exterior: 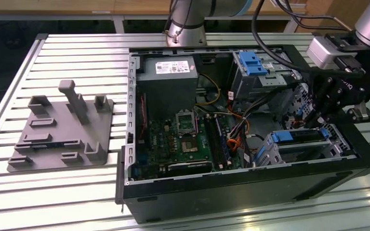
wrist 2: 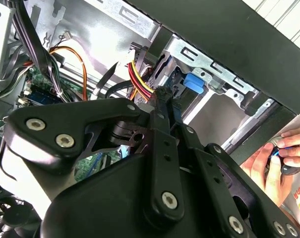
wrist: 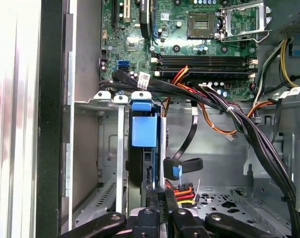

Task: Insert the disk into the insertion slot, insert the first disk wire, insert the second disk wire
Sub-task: 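Insert the first disk wire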

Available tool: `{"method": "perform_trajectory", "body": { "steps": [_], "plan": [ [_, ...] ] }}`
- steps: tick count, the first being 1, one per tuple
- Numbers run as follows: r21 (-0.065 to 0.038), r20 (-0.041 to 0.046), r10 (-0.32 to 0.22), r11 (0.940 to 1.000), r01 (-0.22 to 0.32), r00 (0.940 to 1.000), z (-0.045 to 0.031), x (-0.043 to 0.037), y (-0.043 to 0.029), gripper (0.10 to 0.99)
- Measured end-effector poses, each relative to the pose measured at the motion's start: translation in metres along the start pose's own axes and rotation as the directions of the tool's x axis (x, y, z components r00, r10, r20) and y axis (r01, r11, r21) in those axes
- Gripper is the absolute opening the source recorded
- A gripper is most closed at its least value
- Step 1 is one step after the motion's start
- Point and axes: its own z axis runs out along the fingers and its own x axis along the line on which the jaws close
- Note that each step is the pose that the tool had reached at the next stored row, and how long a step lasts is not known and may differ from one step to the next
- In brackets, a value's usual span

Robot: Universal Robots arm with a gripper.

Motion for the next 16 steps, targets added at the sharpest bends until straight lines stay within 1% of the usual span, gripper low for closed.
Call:
{"method": "perform_trajectory", "body": {
  "steps": [5,11,16],
  "plan": [
    [0.000,0.0038,0.000,1.0000,0.000,1.0000,0.0004,0.0040,0.0001,0.165],
    [0.000,0.0137,0.000,1.0000,0.000,0.9999,0.0010,0.0069,0.0002,0.165],
    [0.000,0.0148,0.000,1.0000,0.000,0.9999,0.0018,0.0076,0.0004,0.165]
  ]
}}
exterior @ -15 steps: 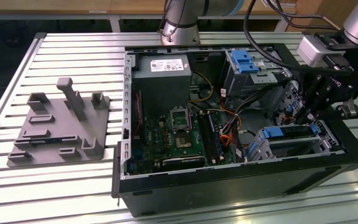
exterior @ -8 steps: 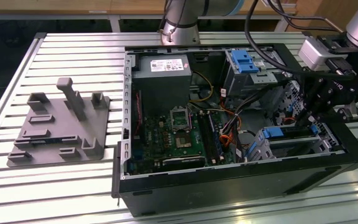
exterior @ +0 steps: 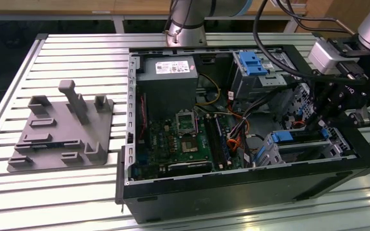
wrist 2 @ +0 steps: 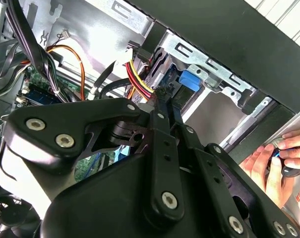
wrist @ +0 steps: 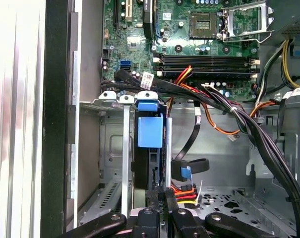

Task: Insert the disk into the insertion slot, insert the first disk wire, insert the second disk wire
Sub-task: 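Insert the first disk wire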

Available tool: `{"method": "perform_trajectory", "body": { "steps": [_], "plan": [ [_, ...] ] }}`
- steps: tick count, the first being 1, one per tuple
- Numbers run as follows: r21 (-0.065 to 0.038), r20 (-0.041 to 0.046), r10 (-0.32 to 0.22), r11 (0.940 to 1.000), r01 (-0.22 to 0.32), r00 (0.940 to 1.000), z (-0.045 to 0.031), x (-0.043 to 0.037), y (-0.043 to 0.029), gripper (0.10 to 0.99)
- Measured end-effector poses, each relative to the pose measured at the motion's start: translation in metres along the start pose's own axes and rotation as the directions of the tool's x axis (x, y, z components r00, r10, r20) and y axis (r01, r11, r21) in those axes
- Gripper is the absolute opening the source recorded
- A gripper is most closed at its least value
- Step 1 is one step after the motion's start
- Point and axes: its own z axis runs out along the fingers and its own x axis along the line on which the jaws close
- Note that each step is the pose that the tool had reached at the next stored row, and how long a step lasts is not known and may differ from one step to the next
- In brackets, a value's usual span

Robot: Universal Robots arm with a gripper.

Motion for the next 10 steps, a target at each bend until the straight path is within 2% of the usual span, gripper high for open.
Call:
{"method": "perform_trajectory", "body": {
  "steps": [10],
  "plan": [
    [0.000,0.0000,0.000,1.0000,0.000,1.0000,0.0020,0.0015,0.0000,0.165]
  ]
}}
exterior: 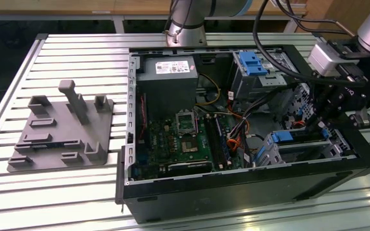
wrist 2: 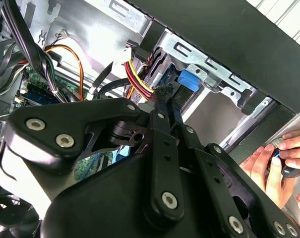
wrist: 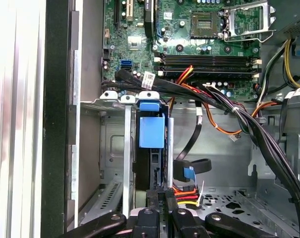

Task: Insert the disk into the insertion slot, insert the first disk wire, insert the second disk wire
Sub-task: 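Insert the first disk wire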

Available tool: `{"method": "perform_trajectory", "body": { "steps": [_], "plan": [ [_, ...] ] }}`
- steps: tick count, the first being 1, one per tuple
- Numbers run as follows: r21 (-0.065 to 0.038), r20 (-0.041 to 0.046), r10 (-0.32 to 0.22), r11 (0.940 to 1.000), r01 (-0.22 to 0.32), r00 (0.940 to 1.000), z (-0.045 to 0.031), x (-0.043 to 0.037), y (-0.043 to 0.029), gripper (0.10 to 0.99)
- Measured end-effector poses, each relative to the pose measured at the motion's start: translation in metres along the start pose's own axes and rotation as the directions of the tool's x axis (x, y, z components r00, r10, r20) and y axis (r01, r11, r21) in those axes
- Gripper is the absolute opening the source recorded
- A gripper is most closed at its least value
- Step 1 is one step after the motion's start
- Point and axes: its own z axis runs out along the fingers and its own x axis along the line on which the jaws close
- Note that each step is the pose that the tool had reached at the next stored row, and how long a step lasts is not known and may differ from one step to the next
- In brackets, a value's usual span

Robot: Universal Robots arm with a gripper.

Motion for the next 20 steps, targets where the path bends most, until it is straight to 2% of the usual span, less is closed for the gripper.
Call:
{"method": "perform_trajectory", "body": {
  "steps": [13,16,20],
  "plan": [
    [-0.001,-0.0002,0.000,1.0000,0.000,1.0000,0.0006,0.0020,0.0000,0.165],
    [-0.002,0.0007,0.000,1.0000,0.000,1.0000,0.0040,0.0019,0.0000,0.165],
    [-0.001,-0.0001,0.000,1.0000,0.000,1.0000,0.0047,0.0020,0.0000,0.165]
  ]
}}
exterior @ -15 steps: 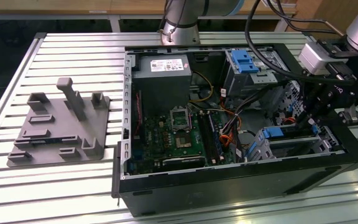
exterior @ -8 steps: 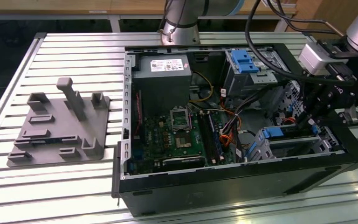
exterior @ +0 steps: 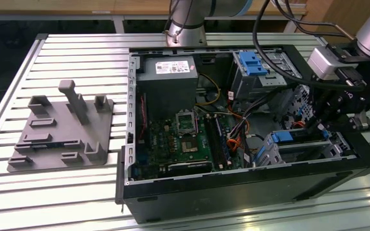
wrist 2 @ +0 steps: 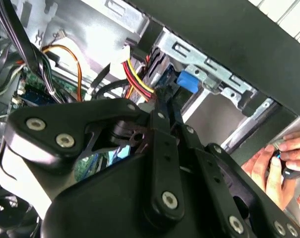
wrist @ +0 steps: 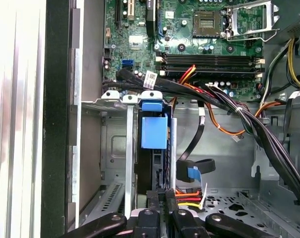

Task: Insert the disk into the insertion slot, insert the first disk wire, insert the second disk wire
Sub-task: 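Insert the first disk wire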

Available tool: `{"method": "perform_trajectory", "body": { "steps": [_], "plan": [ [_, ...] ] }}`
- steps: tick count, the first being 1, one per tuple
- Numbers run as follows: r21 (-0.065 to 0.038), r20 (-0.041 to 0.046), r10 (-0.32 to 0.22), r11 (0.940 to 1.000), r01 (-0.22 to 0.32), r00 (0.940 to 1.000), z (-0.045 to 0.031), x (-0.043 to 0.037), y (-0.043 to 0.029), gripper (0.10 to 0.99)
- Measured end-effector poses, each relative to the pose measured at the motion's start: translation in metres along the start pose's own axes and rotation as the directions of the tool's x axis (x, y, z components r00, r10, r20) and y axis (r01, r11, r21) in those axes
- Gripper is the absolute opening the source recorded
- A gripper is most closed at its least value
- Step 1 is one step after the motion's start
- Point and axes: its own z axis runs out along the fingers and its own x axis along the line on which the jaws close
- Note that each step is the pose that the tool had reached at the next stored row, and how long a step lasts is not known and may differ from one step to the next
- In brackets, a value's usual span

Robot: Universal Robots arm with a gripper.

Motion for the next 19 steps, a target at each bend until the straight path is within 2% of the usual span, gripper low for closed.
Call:
{"method": "perform_trajectory", "body": {
  "steps": [6,7,8,9,19],
  "plan": [
    [0.000,0.0000,0.000,1.0000,0.000,1.0000,0.0018,0.0006,0.0001,0.176],
    [0.000,-0.0001,0.000,1.0000,0.000,1.0000,0.0013,0.0007,0.0001,0.231],
    [0.000,-0.0001,0.000,1.0000,0.000,1.0000,-0.0005,0.0007,0.0001,0.231],
    [0.000,0.0002,0.000,1.0000,0.000,1.0000,-0.0032,0.0006,0.0002,0.298],
    [0.005,-0.0002,0.000,1.0000,0.000,1.0000,-0.0450,-0.0027,0.0009,0.298]
  ]
}}
